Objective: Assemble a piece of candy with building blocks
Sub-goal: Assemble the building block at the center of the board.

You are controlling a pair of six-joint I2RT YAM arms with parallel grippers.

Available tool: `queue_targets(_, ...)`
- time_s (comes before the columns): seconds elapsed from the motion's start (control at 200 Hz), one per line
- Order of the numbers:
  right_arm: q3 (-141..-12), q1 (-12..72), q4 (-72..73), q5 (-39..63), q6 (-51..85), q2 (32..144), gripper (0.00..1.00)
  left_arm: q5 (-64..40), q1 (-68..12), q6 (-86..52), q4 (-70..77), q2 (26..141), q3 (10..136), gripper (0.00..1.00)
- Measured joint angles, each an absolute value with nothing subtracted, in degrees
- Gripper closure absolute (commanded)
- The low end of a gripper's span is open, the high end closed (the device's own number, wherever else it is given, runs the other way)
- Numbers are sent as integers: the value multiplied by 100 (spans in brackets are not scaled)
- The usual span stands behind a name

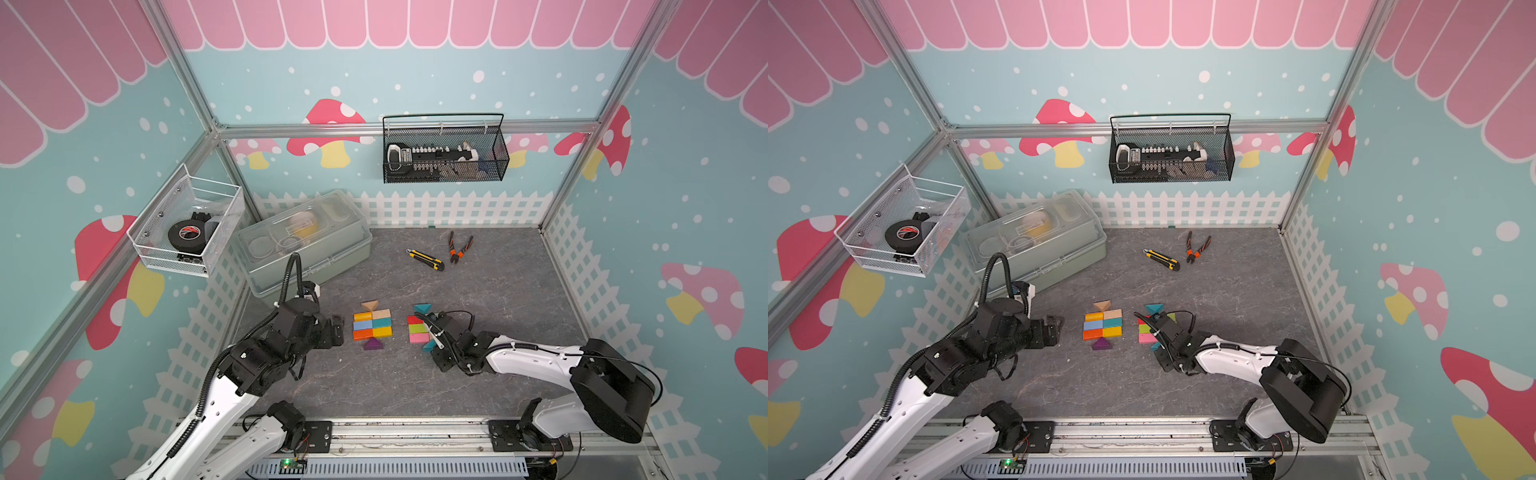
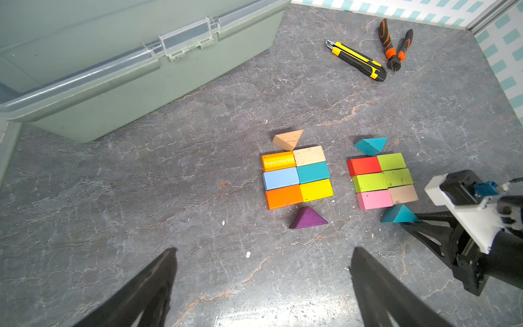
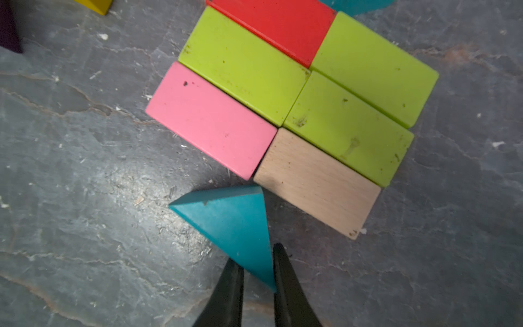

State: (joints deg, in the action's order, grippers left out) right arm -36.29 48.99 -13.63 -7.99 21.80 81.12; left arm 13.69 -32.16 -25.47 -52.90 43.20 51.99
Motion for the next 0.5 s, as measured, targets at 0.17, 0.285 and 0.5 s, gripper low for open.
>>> queue_targets(0.17,-3538,4873,-1393,-816,2163,8016,80,1367,-3212,-2547,-5293,4344,5199,6)
queue_targets(0.285,-3509,4840,-1415,-840,2163,8014,80,1367,-3210,-2547,-5290,4346,5199,6)
queue_targets(0.5,-3498,4799,-1409,-908,2165,8014,80,1365,-3210,-2547,-5290,4364,5199,6)
